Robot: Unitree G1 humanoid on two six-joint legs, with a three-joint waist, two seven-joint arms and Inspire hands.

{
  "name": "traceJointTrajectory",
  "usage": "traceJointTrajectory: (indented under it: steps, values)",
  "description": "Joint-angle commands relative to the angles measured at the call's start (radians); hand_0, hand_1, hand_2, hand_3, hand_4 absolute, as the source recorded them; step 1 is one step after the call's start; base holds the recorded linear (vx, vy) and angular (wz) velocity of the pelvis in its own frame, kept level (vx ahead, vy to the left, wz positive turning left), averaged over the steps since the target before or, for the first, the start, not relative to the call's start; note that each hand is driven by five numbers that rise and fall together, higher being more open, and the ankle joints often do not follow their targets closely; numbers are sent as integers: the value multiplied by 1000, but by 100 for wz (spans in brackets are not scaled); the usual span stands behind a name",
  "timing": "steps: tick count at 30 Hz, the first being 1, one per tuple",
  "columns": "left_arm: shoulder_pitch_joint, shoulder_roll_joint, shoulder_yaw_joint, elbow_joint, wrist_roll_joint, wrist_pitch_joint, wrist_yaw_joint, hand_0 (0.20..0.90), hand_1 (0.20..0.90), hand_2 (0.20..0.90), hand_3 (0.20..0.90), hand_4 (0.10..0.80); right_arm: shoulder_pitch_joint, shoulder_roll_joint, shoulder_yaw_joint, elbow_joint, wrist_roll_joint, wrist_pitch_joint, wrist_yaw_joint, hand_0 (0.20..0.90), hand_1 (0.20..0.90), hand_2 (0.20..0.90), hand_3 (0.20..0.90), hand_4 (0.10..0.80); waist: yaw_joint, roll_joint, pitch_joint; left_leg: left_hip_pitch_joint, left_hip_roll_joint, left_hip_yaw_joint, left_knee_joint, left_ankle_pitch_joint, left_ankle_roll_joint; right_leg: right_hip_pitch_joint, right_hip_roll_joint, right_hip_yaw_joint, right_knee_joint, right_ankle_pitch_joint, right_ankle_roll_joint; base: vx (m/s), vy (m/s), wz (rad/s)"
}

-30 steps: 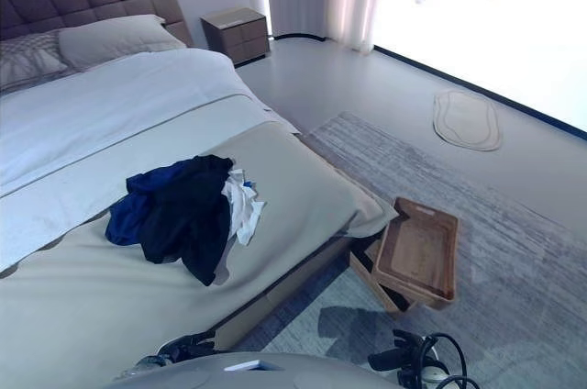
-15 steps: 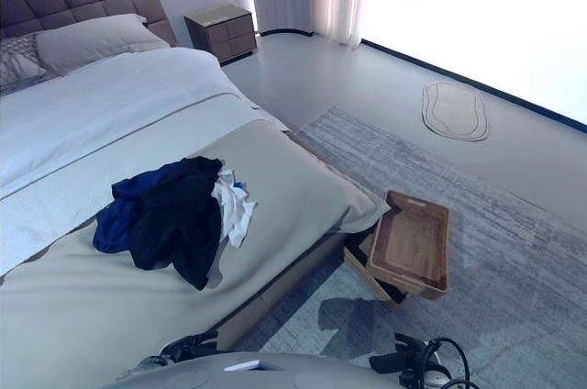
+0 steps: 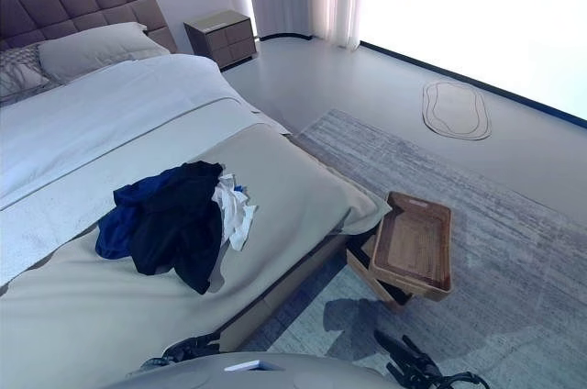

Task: Pick up the clothes from the bed and place them into the basket

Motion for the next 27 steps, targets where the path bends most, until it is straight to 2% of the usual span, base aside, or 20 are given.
traceJointTrajectory:
  steps: [1, 2, 3, 5, 7, 10, 13, 14, 15, 17, 21, 27]
  values:
    - [-40, -22, 2, 40, 27, -39, -17, 900, 900, 900, 900, 800, -101, -11, 1, -55, -106, -90, 3, 900, 900, 900, 900, 800, 34, 7, 35, 60, -72, -21, 17, -157, 60, -36, 31, -72, 104, -62, -30, 26, 16, 3]
    - [-38, -19, -11, 22, 23, -41, -15, 900, 900, 900, 900, 800, -127, -24, 45, -134, -208, -98, -37, 900, 900, 900, 900, 800, 47, 0, 47, 56, -74, -31, 25, -158, 61, -38, 28, -80, 112, -66, -31, 9, 10, 3]
    - [-38, -19, -11, 22, 23, -41, -15, 900, 900, 900, 900, 800, -127, -24, 45, -134, -208, -98, -37, 900, 900, 900, 900, 800, 47, 0, 47, 56, -74, -31, 25, -158, 61, -38, 28, -80, 112, -66, -31, -15, 23, 7]
    - [-50, -10, -55, -25, 12, -42, -5, 900, 900, 900, 900, 800, -201, -76, 181, -301, -438, -127, -159, 900, 900, 900, 900, 800, 86, -19, 69, 5, -81, -61, 65, -164, 70, -65, 19, -97, 129, -70, -39, -57, 39, 9]
    - [-64, -3, -93, -51, -6, -47, 3, 900, 900, 900, 900, 800, -268, -140, 264, -382, -609, -143, -233, 900, 900, 900, 900, 800, 121, -29, 91, -41, -88, -88, 101, -166, 76, -90, 11, -114, 145, -72, -46, -69, 47, 35]
    - [-107, 26, -152, -92, 8, -68, 25, 900, 900, 900, 900, 800, -449, -245, 347, -460, -706, -68, -313, 900, 900, 900, 900, 800, 187, -44, 155, -130, -103, -144, 158, -164, 84, -144, -4, -147, 182, -70, -52, -116, 5, 55]
    - [-139, 58, -180, -114, 14, -67, 35, 900, 900, 900, 900, 800, -608, -298, 407, -494, -786, -13, -361, 900, 900, 900, 900, 800, 229, -53, 214, -190, -109, -183, 178, -152, 86, -189, -9, -172, 213, -68, -51, -135, -53, 71]
    - [-148, 87, -204, -135, 26, -71, 39, 900, 900, 900, 900, 800, -738, -340, 447, -502, -817, 25, -398, 900, 900, 900, 900, 800, 264, -57, 260, -237, -112, -215, 183, -134, 88, -229, -11, -192, 239, -65, -49, -123, -77, 73]
    - [-148, 99, -212, -140, 23, -73, 43, 900, 900, 900, 900, 800, -800, -363, 467, -501, -851, 32, -418, 900, 900, 900, 900, 800, 285, -55, 283, -265, -114, -232, 187, -124, 88, -250, -17, -207, 257, -66, -48, -73, -51, 70]
    - [-143, 113, -219, -138, 22, -79, 46, 900, 900, 900, 900, 800, -882, -386, 500, -503, -916, 33, -455, 900, 900, 900, 900, 800, 315, -52, 308, -287, -115, -255, 193, -135, 83, -269, -26, -214, 289, -87, -42, 93, 9, 68]
    - [-136, 135, -213, -137, -9, -108, 53, 900, 900, 900, 900, 800, -1026, -417, 562, -519, -1020, 55, -489, 900, 900, 900, 900, 800, 362, -43, 355, -348, -121, -277, 208, -120, 81, -308, -53, -250, 327, -81, -41, 37, 74, 33]
    - [-124, 153, -163, -166, -135, -155, 42, 900, 900, 900, 900, 800, -1212, -420, 671, -507, -1161, 130, -493, 900, 900, 900, 900, 800, 445, -47, 415, -474, -151, -317, 323, -146, 84, -363, -102, -316, 402, -94, -40, 58, 112, 35]
